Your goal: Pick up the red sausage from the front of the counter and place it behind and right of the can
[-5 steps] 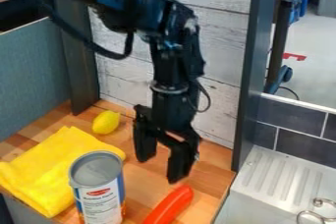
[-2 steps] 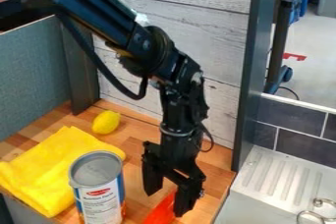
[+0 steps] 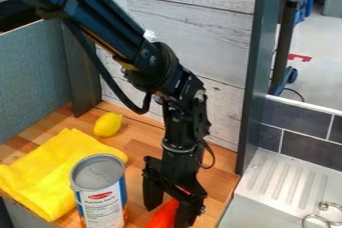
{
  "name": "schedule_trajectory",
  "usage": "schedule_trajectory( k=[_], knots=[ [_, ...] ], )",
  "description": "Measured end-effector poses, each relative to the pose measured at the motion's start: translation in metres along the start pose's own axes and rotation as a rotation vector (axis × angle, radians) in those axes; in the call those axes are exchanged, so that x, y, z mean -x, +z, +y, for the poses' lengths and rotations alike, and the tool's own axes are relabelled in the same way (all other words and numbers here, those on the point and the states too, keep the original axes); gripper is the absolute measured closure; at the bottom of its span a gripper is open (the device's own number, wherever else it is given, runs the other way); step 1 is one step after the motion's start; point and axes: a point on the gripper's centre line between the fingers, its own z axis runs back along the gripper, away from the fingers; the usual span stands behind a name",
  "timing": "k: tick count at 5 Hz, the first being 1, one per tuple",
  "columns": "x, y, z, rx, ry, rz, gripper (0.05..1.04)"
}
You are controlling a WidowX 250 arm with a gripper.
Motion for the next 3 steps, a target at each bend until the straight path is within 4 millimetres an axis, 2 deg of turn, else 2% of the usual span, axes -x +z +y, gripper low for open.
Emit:
schedule_trajectory(
  k=[1, 2, 3],
  knots=[
    [-0.0001, -0.0052, -0.0002, 0.004, 0.004, 0.009, 0.100],
    [0.0002, -0.0078, -0.0020, 0.015, 0.014, 0.020, 0.189],
    [-0.0009, -0.0080, -0.0043, 0.030, 0.021, 0.010, 0.465]
  ],
)
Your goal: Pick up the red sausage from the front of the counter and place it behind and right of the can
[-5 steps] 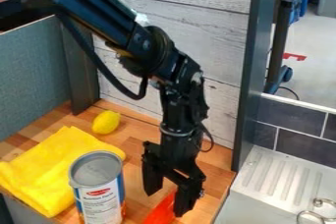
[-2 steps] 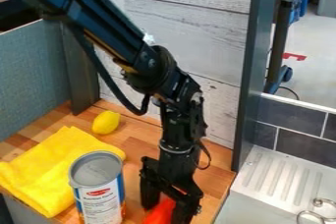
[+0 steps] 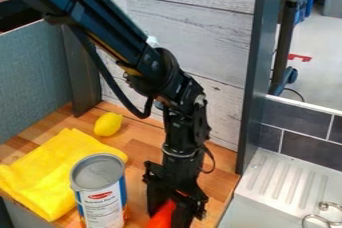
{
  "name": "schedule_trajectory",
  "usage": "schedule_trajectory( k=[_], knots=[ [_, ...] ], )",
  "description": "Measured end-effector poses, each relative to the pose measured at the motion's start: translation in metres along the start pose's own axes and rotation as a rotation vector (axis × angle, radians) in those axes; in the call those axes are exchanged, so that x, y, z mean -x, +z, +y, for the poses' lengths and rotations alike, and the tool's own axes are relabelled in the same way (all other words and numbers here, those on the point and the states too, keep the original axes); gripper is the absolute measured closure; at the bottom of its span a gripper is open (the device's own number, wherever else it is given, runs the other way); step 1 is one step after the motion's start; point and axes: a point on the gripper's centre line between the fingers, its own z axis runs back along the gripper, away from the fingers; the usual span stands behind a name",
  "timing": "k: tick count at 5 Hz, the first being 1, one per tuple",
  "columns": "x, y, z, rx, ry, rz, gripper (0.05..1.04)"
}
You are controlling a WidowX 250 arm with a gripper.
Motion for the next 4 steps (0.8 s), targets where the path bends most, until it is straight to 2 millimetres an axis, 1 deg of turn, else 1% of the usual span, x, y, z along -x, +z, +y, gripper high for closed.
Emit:
schedule_trajectory(
  k=[1, 2, 3, 4],
  knots=[
    [0.003, 0.002, -0.002, 0.008, -0.006, 0.016, 0.521],
    [0.000, 0.022, -0.006, 0.001, -0.020, -0.002, 0.521],
    [-0.009, 0.051, -0.001, -0.073, 0.054, -0.010, 0.521],
    [-0.018, 0.099, 0.008, -0.080, 0.115, -0.124, 0.521]
  ],
)
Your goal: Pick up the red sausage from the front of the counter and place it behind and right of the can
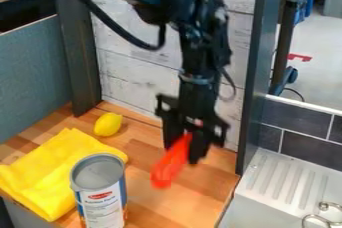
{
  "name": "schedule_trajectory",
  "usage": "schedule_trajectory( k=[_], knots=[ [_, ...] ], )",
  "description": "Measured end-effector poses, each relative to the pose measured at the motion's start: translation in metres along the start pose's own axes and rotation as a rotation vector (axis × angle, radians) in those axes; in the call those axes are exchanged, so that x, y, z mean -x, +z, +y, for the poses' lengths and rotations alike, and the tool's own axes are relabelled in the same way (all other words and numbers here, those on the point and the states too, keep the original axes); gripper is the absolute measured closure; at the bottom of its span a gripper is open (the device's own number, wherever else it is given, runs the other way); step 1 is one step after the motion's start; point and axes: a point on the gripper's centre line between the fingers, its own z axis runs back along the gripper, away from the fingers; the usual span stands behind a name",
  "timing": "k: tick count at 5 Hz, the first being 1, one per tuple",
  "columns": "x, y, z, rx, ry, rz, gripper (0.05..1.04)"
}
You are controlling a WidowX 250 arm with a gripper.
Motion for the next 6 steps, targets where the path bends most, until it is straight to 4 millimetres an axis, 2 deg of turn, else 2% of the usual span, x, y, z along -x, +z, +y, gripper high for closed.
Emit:
schedule_trajectory(
  k=[1, 2, 3, 5, 6],
  knots=[
    [-0.009, 0.017, 0.025, 0.010, 0.069, -0.036, 0.521],
    [-0.018, 0.029, 0.038, 0.015, 0.115, -0.071, 0.521],
    [-0.017, 0.031, 0.057, 0.003, 0.169, -0.070, 0.521],
    [-0.022, 0.009, 0.098, -0.020, 0.273, -0.042, 0.521],
    [-0.024, -0.007, 0.107, -0.015, 0.308, -0.029, 0.521]
  ],
)
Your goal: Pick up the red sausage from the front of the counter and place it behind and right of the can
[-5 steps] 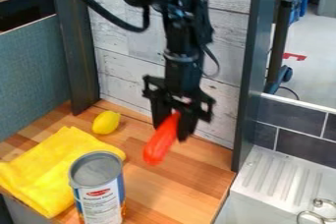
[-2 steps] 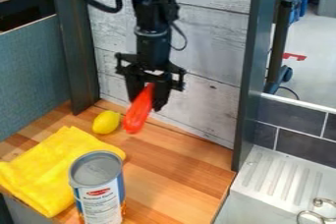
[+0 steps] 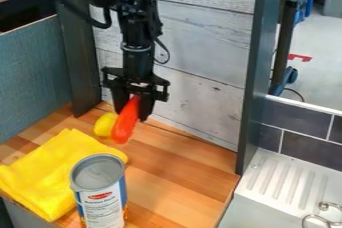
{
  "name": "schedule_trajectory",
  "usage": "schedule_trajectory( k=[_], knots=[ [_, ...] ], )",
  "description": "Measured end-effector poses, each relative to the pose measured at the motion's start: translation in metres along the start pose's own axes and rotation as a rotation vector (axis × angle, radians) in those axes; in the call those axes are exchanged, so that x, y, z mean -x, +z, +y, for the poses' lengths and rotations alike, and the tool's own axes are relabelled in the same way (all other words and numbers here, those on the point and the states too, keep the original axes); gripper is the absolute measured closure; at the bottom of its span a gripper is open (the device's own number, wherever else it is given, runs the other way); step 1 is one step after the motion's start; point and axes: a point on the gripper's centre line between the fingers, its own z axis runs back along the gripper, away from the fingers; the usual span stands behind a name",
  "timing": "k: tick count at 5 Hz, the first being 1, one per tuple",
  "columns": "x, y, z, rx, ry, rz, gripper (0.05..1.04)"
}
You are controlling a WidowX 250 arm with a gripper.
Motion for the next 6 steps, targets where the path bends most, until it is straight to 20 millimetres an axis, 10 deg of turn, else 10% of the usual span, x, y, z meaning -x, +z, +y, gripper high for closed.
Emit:
schedule_trajectory(
  k=[6],
  knots=[
    [-0.007, -0.074, -0.015, 0.040, 0.065, 0.095, 0.521]
  ],
)
